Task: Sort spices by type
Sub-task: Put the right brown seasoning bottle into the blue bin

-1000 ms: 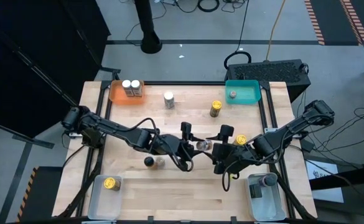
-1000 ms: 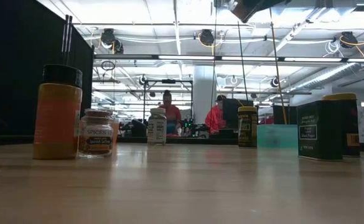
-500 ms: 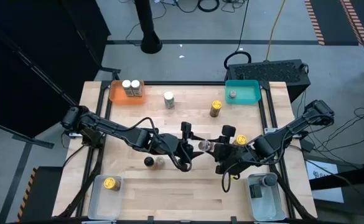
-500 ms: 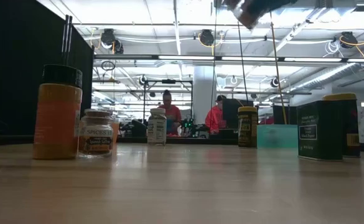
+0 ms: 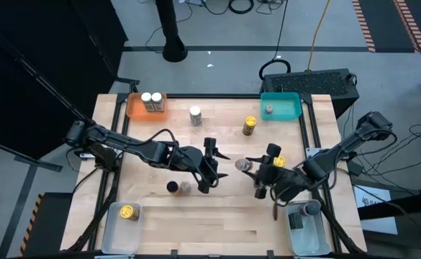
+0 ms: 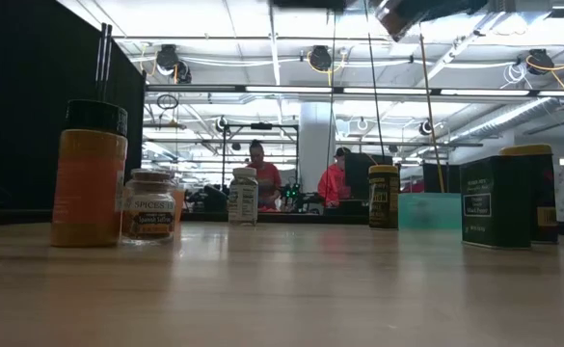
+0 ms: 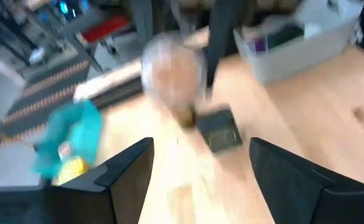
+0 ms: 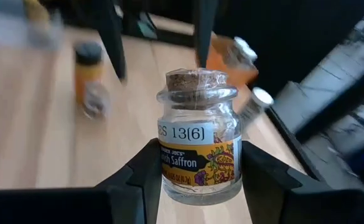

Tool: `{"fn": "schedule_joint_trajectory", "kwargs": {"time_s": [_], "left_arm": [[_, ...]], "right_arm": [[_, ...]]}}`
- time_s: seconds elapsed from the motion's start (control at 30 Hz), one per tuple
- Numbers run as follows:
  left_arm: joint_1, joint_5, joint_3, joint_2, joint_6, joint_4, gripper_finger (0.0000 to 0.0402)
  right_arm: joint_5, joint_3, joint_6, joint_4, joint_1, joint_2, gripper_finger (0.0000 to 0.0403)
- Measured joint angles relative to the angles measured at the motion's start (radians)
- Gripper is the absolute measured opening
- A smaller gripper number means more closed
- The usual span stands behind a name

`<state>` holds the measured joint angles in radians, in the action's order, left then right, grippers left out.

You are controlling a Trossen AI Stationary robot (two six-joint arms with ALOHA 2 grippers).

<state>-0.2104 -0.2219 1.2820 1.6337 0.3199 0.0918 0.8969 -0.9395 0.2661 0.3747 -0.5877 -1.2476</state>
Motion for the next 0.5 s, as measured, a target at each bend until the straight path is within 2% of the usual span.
{"fn": "schedule_joint_trajectory", "kwargs": {"time_s": [0.13, 0.3, 0.37, 0.5], "left_arm": [[0.004, 0.017, -0.132, -0.015, -0.034, -0.252, 0.0271], [-0.024, 0.035, -0.24, 0.002, -0.078, -0.664, 0.0271], [-0.038, 0.073, -0.252, 0.012, -0.078, -0.735, 0.0271], [-0.057, 0.115, -0.241, 0.041, -0.071, -0.848, 0.0271]], "right_arm": [[-0.044, 0.157, -0.21, -0.408, -0.004, 0.086, 0.015], [-0.323, 0.326, -0.553, -1.118, 0.008, 0.085, 0.015], [-0.371, 0.355, -0.619, -1.245, 0.01, 0.063, 0.015], [-0.443, 0.348, -0.669, -1.361, 0.012, 0.01, 0.015]]}}
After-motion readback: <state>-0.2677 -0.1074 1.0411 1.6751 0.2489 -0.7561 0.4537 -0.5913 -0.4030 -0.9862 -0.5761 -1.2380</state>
